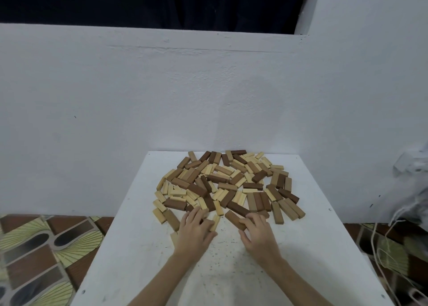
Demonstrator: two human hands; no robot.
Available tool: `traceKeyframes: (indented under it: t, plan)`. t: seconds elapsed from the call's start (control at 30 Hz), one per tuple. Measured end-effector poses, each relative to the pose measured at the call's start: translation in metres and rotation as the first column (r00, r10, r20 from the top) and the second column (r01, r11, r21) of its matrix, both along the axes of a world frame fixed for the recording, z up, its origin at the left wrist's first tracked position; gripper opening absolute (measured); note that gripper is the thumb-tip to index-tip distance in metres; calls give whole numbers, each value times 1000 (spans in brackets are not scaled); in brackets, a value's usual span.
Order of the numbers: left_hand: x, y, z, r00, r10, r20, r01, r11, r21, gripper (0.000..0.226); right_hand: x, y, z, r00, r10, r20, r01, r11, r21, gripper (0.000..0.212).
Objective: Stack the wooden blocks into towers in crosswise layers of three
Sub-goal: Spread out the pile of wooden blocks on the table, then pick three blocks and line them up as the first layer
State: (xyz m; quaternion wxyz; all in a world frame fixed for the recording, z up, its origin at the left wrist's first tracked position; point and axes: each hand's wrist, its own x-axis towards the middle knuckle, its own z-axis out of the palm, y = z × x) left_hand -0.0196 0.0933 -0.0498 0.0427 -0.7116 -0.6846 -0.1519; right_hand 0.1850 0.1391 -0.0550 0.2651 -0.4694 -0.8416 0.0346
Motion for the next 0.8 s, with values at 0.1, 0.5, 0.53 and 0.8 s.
traceKeyframes:
  t: [0.1,0.5,0.53,0.8]
  plan:
    - [5,1,1,999,20,-30,-20,1000,-18,28,-1,4,3,1000,10,-16,-10,1000,-13,33]
    - [29,6,10,997,-67,24,69,994,-86,74,8,-1,12,993,75,-96,-82,994,-74,27]
    - [34,7,13,996,-86,7,86,990,-111,79,12,1,14,993,47,-108,-56,995,-80,27]
    - [55,16,25,998,-68,-3,66,974,-218,61,24,13,23,1000,-13,16,16,967,-253,42]
